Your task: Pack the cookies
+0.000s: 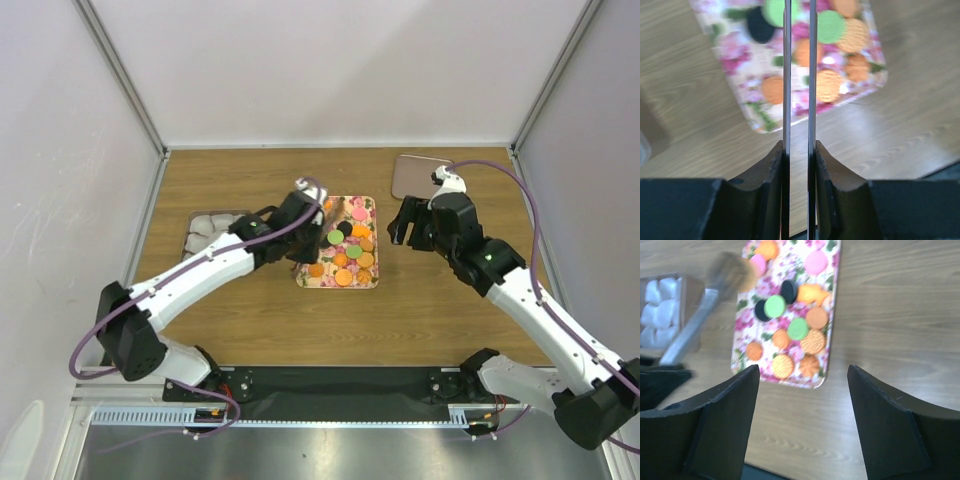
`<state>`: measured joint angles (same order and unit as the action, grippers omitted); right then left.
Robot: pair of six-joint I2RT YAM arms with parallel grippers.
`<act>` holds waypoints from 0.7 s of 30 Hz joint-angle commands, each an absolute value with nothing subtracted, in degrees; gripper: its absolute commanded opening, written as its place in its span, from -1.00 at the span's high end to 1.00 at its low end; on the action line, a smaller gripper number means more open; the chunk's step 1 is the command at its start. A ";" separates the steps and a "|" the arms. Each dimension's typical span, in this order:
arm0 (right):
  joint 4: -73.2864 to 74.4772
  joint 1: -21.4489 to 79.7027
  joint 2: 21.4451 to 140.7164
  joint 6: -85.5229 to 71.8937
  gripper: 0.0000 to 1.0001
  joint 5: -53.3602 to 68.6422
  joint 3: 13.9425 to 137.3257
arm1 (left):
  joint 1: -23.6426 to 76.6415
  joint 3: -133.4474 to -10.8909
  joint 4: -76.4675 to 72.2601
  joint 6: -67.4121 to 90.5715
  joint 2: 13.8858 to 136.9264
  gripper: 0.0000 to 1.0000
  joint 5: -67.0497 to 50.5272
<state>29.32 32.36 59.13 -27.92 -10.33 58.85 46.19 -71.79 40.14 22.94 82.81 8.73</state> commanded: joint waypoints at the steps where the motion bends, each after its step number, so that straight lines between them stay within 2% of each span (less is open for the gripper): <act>1: 26.46 29.54 61.61 -24.36 -0.53 -7.47 62.05 | 40.18 -72.95 44.55 25.13 76.92 0.57 13.80; 12: 20.66 25.75 67.76 -21.10 -0.53 -1.85 59.24 | 15.93 -65.31 48.87 23.65 66.80 0.54 15.73; 21: 18.81 24.35 70.05 -20.74 -0.52 2.46 56.43 | 6.69 -63.37 47.99 21.28 68.99 0.54 15.12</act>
